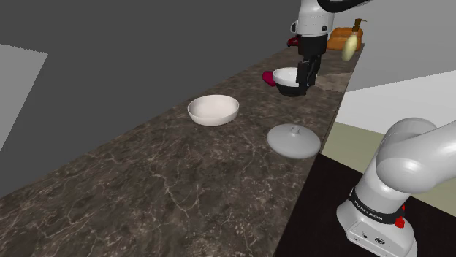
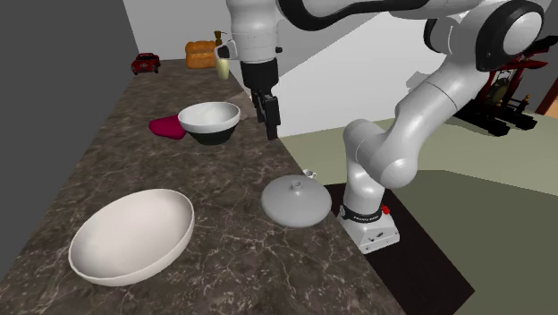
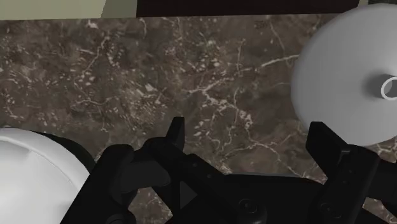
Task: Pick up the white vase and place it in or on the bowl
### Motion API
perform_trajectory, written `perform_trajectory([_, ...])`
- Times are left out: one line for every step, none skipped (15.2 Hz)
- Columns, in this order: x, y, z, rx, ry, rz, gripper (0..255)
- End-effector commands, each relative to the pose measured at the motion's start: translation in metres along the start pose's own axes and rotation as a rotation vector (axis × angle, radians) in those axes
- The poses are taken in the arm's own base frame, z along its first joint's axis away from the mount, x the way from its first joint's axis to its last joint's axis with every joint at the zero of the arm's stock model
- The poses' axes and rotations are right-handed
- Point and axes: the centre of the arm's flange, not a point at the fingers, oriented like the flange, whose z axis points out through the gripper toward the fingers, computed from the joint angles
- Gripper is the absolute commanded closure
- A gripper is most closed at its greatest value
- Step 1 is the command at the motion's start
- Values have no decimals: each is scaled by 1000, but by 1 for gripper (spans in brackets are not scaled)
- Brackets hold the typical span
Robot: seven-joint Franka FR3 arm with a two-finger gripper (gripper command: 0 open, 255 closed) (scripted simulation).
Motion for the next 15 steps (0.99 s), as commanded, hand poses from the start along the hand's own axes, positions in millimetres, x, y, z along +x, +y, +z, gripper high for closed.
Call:
perform_trajectory([0,0,0,0,0,0,0])
perform_trajectory([-5,-13,2,-4,13,2,0])
perform_trajectory([-10,-27,3,-9,25,4,0])
perform_trajectory([-15,-40,5,-13,38,6,0])
perform_trajectory([-21,-54,7,-18,51,8,0])
perform_trajectory([-26,-67,9,-22,63,10,0])
perform_trajectory([-30,-80,11,-26,76,12,0])
perform_trajectory([-35,-94,13,-31,89,14,0])
perform_trajectory([-40,-107,16,-35,102,16,0])
perform_trajectory([-45,-121,18,-40,114,18,0])
perform_trajectory([-50,-134,21,-44,127,20,0])
perform_trajectory([-54,-147,23,-48,140,21,0])
perform_trajectory([-57,-155,25,-51,147,23,0])
perform_trajectory([-56,-155,30,-51,147,23,0])
perform_trajectory([-56,-155,35,-51,147,23,0])
